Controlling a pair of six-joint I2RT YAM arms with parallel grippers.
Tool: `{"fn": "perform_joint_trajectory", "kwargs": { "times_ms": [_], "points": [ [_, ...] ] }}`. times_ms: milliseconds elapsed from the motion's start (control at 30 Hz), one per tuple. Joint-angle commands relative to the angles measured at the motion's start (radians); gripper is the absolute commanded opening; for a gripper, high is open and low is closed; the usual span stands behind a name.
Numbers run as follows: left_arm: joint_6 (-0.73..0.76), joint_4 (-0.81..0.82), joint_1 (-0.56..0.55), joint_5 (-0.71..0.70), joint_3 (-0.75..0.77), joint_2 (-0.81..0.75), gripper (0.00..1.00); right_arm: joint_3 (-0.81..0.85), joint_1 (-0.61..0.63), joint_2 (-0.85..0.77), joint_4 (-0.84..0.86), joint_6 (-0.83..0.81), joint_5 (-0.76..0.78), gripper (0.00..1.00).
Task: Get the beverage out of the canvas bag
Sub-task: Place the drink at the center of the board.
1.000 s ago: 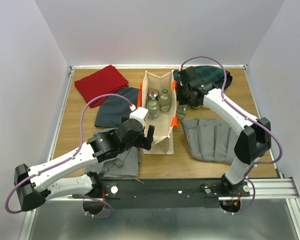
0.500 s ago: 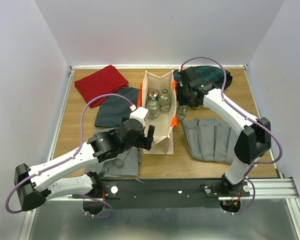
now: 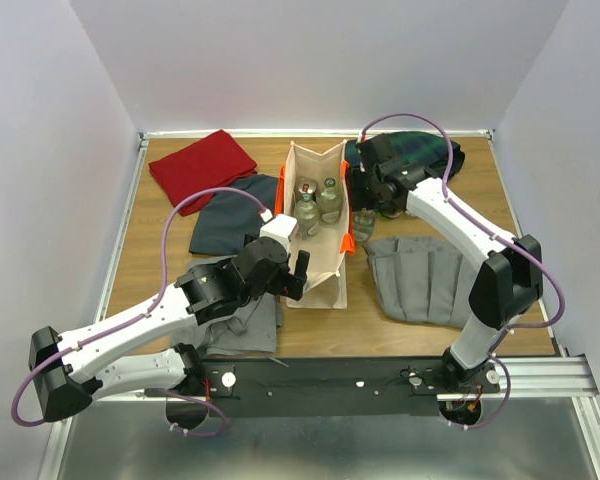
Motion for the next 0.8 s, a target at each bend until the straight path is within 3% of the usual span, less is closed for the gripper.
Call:
{"fn": "perform_joint_trajectory", "kwargs": {
  "times_ms": [0, 500, 767],
  "points": [
    [0.017, -0.061, -0.003, -0.008, 0.0, 0.004, 0.99, 0.014, -0.002, -0.021, 0.019, -0.002, 0.017, 0.66],
    [0.021, -0.055, -0.003, 0.003, -0.011, 0.015, 0.99, 0.143, -0.002, -0.145, -0.085, 0.015, 0.157, 0.69],
    [-0.012, -0.06, -0.003, -0.08, -0.014, -0.042, 0.99, 0.304, 0.001, -0.151, -0.154, 0.006, 0.025, 0.69]
  ]
}}
